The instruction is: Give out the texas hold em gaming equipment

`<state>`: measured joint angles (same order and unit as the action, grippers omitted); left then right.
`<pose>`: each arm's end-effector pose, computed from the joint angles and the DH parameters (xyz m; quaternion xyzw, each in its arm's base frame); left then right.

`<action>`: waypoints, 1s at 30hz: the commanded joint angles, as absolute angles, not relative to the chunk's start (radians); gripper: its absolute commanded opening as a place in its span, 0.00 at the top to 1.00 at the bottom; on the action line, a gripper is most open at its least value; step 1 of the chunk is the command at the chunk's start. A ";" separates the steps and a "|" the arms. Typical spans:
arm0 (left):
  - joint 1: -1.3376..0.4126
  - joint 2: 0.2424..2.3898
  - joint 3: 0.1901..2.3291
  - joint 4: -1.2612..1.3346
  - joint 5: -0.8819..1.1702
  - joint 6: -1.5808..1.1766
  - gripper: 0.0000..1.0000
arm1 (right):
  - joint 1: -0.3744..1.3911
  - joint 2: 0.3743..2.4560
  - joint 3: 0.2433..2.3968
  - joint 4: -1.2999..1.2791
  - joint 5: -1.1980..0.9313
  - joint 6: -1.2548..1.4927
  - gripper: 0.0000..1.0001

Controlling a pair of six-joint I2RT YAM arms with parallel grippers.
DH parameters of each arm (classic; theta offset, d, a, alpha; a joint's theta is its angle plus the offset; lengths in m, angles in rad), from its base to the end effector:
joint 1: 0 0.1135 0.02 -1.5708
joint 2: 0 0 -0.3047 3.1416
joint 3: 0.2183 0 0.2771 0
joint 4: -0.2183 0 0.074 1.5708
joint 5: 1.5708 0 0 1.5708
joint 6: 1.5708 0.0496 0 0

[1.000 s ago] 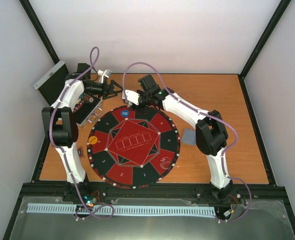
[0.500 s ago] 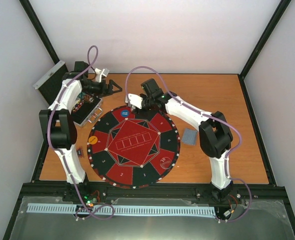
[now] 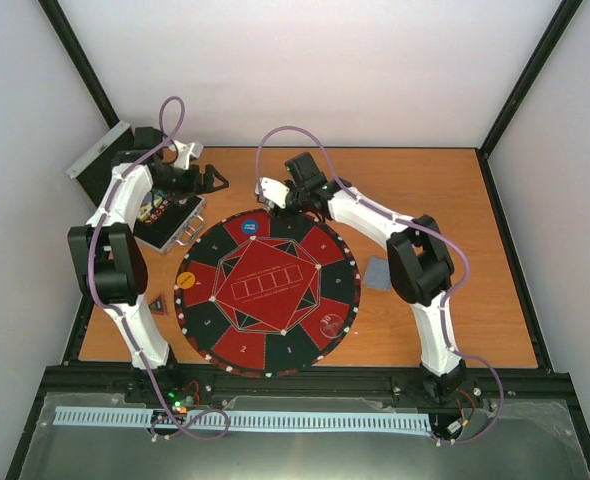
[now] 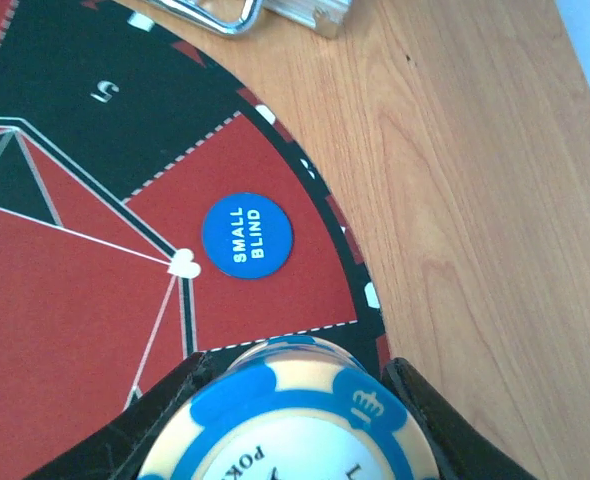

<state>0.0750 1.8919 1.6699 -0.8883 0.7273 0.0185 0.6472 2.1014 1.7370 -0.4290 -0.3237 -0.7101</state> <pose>0.4438 0.0003 0.3021 0.0554 0.9119 -0.3360 0.2292 0.4159 0.3341 0.2497 -0.6209 0.6726 0.1373 0.3785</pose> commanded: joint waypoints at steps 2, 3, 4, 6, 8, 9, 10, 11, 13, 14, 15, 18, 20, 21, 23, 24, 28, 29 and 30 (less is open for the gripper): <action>0.078 1.844 1.659 -0.856 0.677 0.049 0.00 | 0.638 2.208 1.860 -0.415 -0.297 -0.678 0.97; 0.078 1.844 1.658 -0.856 0.671 0.050 0.00 | 0.637 2.227 1.880 -0.421 -0.299 -0.674 0.97; 0.078 1.842 1.656 -0.855 0.666 0.051 0.00 | 0.637 2.248 1.903 -0.426 -0.300 -0.672 0.97; 0.078 1.839 1.649 -0.850 0.655 0.052 0.00 | 0.636 2.288 1.944 -0.437 -0.296 -0.664 0.97; 0.078 1.835 1.642 -0.846 0.651 0.054 0.00 | 0.637 2.329 1.982 -0.448 -0.290 -0.658 0.97; 0.078 1.834 1.641 -0.846 0.650 0.056 0.00 | 0.637 2.349 2.001 -0.455 -0.287 -0.654 0.97; 0.078 1.834 1.640 -0.847 0.650 0.057 0.00 | 0.637 2.366 2.017 -0.461 -0.286 -0.649 0.97; 0.078 1.835 1.642 -0.847 0.650 0.058 0.00 | 0.637 2.381 2.031 -0.465 -0.283 -0.644 0.97; 0.078 1.837 1.646 -0.848 0.648 0.061 0.00 | 0.637 2.407 2.049 -0.470 -0.284 -0.634 0.97; 0.077 1.839 1.648 -0.848 0.647 0.062 0.00 | 0.638 2.417 2.055 -0.471 -0.285 -0.631 0.97; 0.078 1.841 1.650 -0.849 0.645 0.061 0.00 | 0.637 2.426 2.060 -0.473 -0.283 -0.629 0.97; 0.078 1.845 1.651 -0.850 0.647 0.063 0.00 | 0.637 2.446 2.069 -0.478 -0.276 -0.624 0.97; 0.078 1.847 1.649 -0.850 0.648 0.064 0.00 | 0.637 2.460 2.072 -0.481 -0.272 -0.624 0.97; 0.078 1.848 1.649 -0.850 0.647 0.064 0.00 | 0.637 2.466 2.075 -0.481 -0.270 -0.624 0.97; 0.078 1.848 1.651 -0.851 0.646 0.064 0.00 | 0.637 2.479 2.082 -0.487 -0.275 -0.619 0.97; 0.078 1.849 1.652 -0.850 0.646 0.064 0.00 | 0.637 2.486 2.088 -0.491 -0.278 -0.618 0.97; 0.078 1.854 1.656 -0.851 0.644 0.065 0.00 | 0.637 2.512 2.107 -0.497 -0.282 -0.607 0.97; 0.078 1.855 1.657 -0.853 0.643 0.065 0.00 | 0.638 2.516 2.110 -0.498 -0.280 -0.603 0.97; 0.078 1.857 1.658 -0.854 0.642 0.064 0.00 | 0.638 2.520 2.113 -0.496 -0.279 -0.599 0.97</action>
<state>0.0750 1.8706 1.6371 -0.8631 0.6491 0.0444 0.6399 2.4981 2.0682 -0.5091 -0.2749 -0.6201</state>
